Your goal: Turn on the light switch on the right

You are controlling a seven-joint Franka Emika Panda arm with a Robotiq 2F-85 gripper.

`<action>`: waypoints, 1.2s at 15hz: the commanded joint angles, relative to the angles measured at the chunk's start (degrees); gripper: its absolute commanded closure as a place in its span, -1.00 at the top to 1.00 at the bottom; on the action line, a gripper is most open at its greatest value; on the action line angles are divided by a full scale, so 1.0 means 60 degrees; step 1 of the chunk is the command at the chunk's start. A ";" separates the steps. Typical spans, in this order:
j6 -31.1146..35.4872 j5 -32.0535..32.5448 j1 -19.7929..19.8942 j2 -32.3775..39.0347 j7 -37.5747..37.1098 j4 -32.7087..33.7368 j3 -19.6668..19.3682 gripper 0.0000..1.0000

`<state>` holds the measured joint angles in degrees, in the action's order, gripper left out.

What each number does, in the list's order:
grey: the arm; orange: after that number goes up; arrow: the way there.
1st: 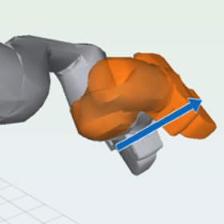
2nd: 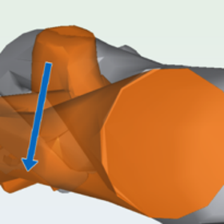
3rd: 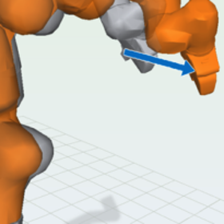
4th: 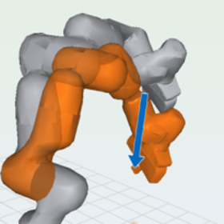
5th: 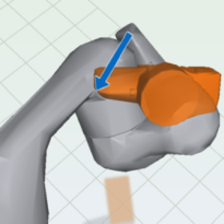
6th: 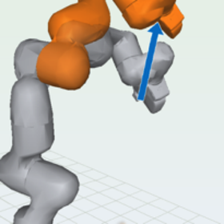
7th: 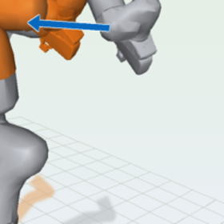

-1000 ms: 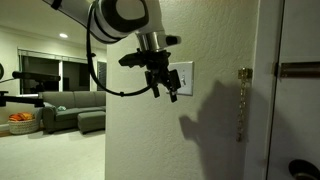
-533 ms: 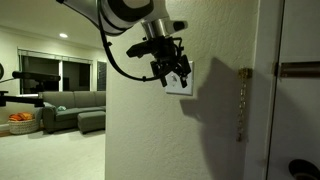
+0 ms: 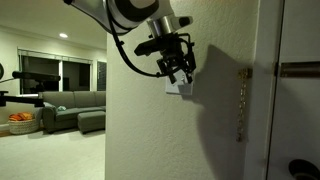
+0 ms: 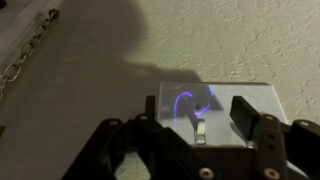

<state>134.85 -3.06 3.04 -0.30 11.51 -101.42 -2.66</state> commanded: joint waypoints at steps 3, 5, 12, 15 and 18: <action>0.0144 -0.0239 0.0018 0.0465 0.0458 0.0565 -0.0004 0.02; 0.0094 -0.0216 0.0046 0.0516 0.0482 0.0668 -0.0012 -0.25; -0.0137 -0.0345 0.0013 0.0280 0.0483 0.0554 0.0040 -0.88; -0.0128 -0.0293 -0.0039 0.0204 0.0551 0.0447 0.0111 -0.89; -0.0323 -0.0128 -0.0020 0.0052 0.0539 0.0392 0.0086 -0.86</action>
<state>133.88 -3.88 3.03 1.60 13.38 -98.73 -2.14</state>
